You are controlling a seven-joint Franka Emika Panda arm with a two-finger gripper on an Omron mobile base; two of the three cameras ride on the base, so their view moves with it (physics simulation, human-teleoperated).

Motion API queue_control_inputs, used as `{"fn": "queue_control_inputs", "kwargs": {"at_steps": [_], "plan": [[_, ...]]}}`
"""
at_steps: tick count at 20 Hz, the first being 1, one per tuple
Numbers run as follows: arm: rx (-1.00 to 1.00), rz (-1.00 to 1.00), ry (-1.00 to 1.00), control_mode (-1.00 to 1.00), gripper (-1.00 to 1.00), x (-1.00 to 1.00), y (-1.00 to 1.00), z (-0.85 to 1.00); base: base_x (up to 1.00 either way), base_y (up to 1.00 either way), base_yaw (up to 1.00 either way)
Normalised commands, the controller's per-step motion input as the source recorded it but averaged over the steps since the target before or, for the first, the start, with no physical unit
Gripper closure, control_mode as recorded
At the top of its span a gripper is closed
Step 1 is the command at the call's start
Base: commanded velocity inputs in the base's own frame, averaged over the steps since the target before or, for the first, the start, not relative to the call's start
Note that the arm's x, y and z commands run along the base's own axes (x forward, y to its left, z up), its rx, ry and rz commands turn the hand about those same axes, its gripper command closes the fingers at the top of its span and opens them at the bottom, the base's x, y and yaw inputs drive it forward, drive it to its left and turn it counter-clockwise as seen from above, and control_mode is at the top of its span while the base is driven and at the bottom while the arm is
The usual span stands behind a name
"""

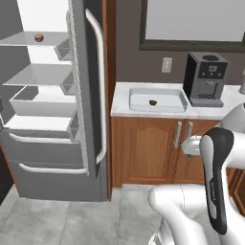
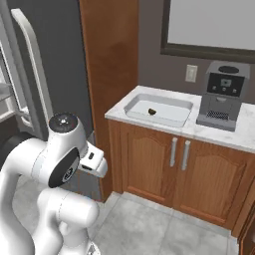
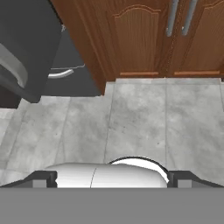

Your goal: Pick the tangerine and kiwi from the fridge and place them inside the tupperware on the counter.

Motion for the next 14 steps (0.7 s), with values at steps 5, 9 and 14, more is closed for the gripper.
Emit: {"fn": "queue_control_inputs", "kwargs": {"at_steps": [5,9,14], "plan": [[0.00,0.00,0.00,1.00,-1.00,0.00,0.00,0.00,-0.80,0.46,0.00],[0.00,0.00,0.00,1.00,-1.00,0.00,0.00,0.00,-0.72,0.64,0.00],[0.00,0.00,0.00,1.00,-1.00,0.00,0.00,0.00,-0.40,0.89,0.00]]}}
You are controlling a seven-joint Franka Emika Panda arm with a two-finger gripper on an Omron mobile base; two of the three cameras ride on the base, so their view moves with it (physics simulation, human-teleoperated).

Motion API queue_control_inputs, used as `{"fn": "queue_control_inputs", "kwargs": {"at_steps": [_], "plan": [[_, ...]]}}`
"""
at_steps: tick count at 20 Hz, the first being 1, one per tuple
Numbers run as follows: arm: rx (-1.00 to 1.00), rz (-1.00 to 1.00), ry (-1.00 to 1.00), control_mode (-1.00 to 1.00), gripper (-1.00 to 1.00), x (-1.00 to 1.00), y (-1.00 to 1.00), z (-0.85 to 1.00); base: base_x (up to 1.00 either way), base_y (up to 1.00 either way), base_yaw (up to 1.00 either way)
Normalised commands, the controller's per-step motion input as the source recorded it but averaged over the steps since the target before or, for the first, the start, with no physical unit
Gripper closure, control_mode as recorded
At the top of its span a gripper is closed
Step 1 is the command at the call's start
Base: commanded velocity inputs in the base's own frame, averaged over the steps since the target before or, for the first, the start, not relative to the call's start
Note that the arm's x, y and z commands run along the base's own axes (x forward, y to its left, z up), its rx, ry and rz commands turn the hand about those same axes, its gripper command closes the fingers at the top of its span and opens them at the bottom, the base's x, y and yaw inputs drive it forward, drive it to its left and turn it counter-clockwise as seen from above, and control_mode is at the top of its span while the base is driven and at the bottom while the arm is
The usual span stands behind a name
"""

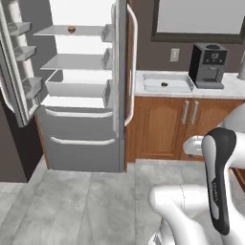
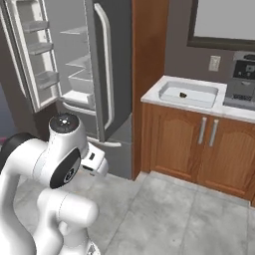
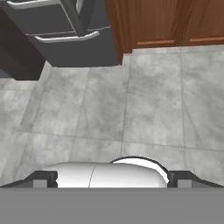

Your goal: Pick the tangerine and kiwi from the fridge and place them inside the tupperware on the counter.

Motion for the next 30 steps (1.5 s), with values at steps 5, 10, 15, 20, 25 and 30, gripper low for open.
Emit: {"fn": "queue_control_inputs", "kwargs": {"at_steps": [5,10,15,20,25,30], "plan": [[0.00,0.00,0.00,1.00,-1.00,0.00,0.00,0.00,-0.02,1.00,0.00],[0.00,0.00,0.00,1.00,-1.00,0.00,0.00,0.00,0.15,0.95,0.00],[0.00,0.00,0.00,1.00,-1.00,0.00,0.00,0.00,0.40,0.68,0.00],[0.00,0.00,0.00,1.00,-1.00,0.00,0.00,0.00,0.56,0.45,-0.02],[0.00,0.00,0.00,1.00,-1.00,0.00,0.00,0.00,0.73,0.34,0.00],[0.00,0.00,0.00,1.00,-1.00,0.00,0.00,0.00,0.75,0.16,-0.03]]}}
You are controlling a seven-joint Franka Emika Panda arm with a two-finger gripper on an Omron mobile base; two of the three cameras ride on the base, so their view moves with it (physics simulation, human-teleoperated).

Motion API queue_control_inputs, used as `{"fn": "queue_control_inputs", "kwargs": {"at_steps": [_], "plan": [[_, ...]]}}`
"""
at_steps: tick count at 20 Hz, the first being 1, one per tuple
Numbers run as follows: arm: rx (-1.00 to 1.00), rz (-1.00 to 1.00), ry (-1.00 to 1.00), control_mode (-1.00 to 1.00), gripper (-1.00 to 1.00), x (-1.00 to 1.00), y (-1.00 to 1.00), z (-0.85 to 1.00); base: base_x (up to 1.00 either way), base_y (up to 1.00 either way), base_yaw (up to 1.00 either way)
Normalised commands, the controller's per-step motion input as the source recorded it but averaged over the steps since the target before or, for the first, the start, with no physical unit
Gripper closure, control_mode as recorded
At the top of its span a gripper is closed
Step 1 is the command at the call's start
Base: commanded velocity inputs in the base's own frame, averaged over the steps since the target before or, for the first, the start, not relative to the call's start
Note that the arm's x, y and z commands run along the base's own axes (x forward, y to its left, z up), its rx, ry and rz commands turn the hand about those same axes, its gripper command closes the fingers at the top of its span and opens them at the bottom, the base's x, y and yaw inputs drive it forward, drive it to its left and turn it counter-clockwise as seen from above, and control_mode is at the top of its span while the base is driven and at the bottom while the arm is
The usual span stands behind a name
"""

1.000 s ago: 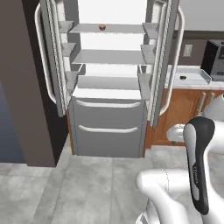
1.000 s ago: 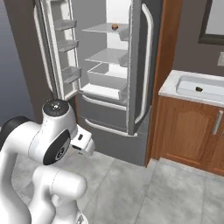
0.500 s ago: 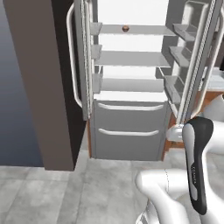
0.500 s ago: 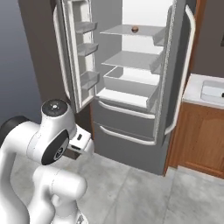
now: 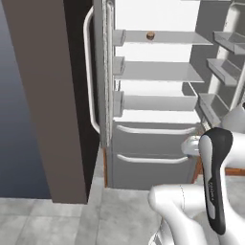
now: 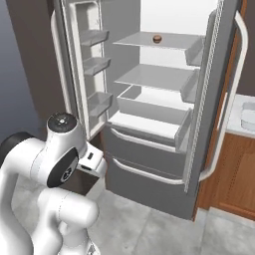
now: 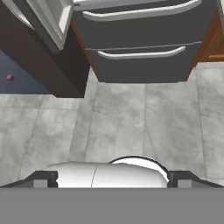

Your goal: Pick the tangerine and kiwi from the fridge and place them inside the tupperware on the counter.

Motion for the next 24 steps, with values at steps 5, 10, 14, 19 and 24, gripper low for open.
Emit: {"fn": "queue_control_inputs", "kwargs": {"at_steps": [5,10,14,19,24], "plan": [[0.00,0.00,0.00,1.00,-1.00,0.00,0.00,0.00,0.68,0.00,-0.11],[0.00,0.00,0.00,1.00,-1.00,0.00,0.00,0.00,0.68,0.03,-0.21],[0.00,0.00,0.00,1.00,-1.00,0.00,0.00,0.00,0.75,0.13,-0.14],[0.00,0.00,0.00,1.00,-1.00,0.00,0.00,0.00,0.76,0.16,-0.05],[0.00,0.00,0.00,1.00,-1.00,0.00,0.00,0.00,0.81,0.16,0.00]]}}
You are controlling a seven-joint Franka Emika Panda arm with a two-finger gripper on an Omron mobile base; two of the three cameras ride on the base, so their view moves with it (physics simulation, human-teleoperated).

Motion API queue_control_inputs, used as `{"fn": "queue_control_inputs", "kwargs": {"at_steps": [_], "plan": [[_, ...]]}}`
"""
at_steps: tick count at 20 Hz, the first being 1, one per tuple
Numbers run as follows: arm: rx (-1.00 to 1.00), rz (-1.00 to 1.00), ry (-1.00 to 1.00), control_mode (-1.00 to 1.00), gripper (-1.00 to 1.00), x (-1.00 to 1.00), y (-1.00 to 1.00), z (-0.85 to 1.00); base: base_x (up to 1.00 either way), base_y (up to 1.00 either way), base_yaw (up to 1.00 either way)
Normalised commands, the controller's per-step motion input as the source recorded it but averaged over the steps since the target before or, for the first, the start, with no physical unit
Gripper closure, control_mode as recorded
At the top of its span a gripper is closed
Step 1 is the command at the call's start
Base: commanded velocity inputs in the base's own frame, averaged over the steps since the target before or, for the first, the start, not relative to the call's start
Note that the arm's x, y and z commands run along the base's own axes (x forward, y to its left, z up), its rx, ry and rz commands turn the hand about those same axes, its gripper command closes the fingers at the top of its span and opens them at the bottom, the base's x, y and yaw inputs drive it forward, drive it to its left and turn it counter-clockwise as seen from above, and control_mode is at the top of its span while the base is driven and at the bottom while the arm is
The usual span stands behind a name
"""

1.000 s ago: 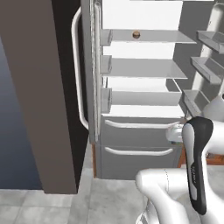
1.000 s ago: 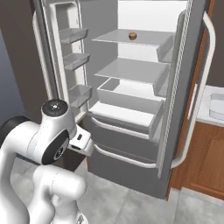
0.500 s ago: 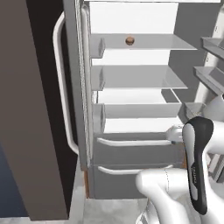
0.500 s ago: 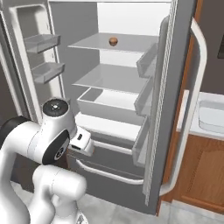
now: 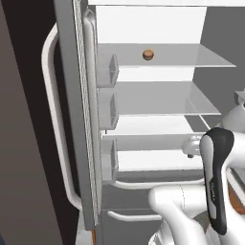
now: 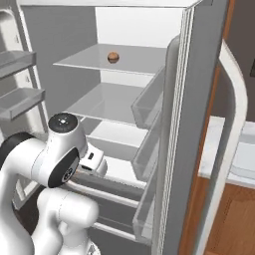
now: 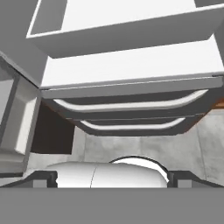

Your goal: Pick the tangerine and kiwi from the fridge and place them inside the tupperware on the counter.

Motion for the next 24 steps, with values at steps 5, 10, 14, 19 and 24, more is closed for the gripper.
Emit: {"fn": "queue_control_inputs", "kwargs": {"at_steps": [5,10,14,19,24], "plan": [[0.00,0.00,0.00,1.00,-1.00,0.00,0.00,0.00,0.76,0.12,0.00],[0.00,0.00,0.00,1.00,-1.00,0.00,0.00,0.00,0.70,0.08,0.00],[-0.05,0.00,-0.02,-1.00,-1.00,0.35,0.08,0.37,0.00,0.00,0.00],[-0.30,-0.08,-0.27,-1.00,-1.00,0.07,0.06,0.83,0.00,0.00,0.00],[-0.36,-0.21,-0.23,-1.00,-1.00,0.18,0.00,0.86,0.00,0.00,0.00]]}}
